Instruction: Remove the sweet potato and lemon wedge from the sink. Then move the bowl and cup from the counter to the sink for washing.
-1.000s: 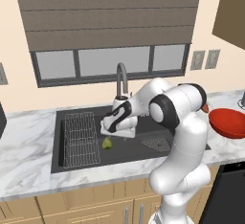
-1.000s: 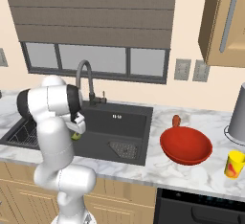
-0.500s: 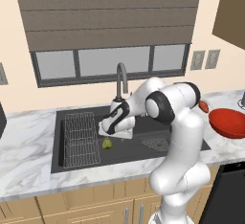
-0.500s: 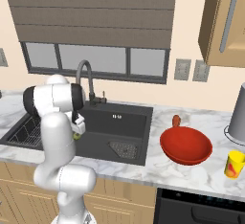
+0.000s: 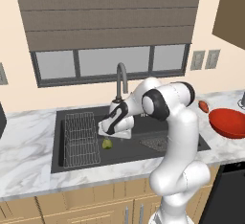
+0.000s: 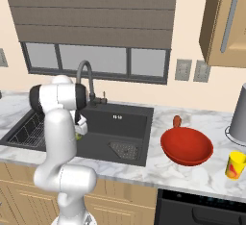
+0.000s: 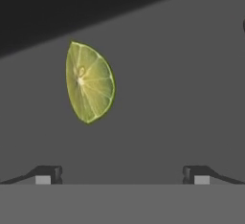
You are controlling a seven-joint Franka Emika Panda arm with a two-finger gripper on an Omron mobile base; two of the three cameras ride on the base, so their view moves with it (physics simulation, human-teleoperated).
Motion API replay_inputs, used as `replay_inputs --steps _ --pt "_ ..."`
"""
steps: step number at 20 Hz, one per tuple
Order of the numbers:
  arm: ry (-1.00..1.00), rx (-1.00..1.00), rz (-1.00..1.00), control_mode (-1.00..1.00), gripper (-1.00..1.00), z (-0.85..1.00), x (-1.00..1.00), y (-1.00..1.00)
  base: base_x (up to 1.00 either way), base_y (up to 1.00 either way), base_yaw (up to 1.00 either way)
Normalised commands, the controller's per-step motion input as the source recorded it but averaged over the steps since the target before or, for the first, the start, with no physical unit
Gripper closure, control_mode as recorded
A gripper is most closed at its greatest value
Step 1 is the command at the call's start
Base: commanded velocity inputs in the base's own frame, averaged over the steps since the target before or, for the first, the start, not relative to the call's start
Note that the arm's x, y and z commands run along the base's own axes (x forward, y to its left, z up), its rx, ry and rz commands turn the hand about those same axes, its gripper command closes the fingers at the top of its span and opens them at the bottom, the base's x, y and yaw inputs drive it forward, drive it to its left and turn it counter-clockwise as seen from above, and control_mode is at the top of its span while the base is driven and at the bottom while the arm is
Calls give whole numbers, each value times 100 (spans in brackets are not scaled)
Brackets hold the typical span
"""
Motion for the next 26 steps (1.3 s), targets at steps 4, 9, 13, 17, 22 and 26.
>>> replay_inputs --steps 4,9,13,17,22,26 --pt "-1 0 0 -100 -100 -15 19 9 0 0 0" --pt "0 0 0 -100 -100 -16 17 10 0 0 0" --pt "0 0 0 -100 -100 -16 15 7 0 0 0" --pt "0 0 0 -100 -100 -18 15 4 0 0 0" --pt "0 0 0 -100 -100 -16 13 3 0 0 0" --pt "0 0 0 -100 -100 -16 11 8 0 0 0"
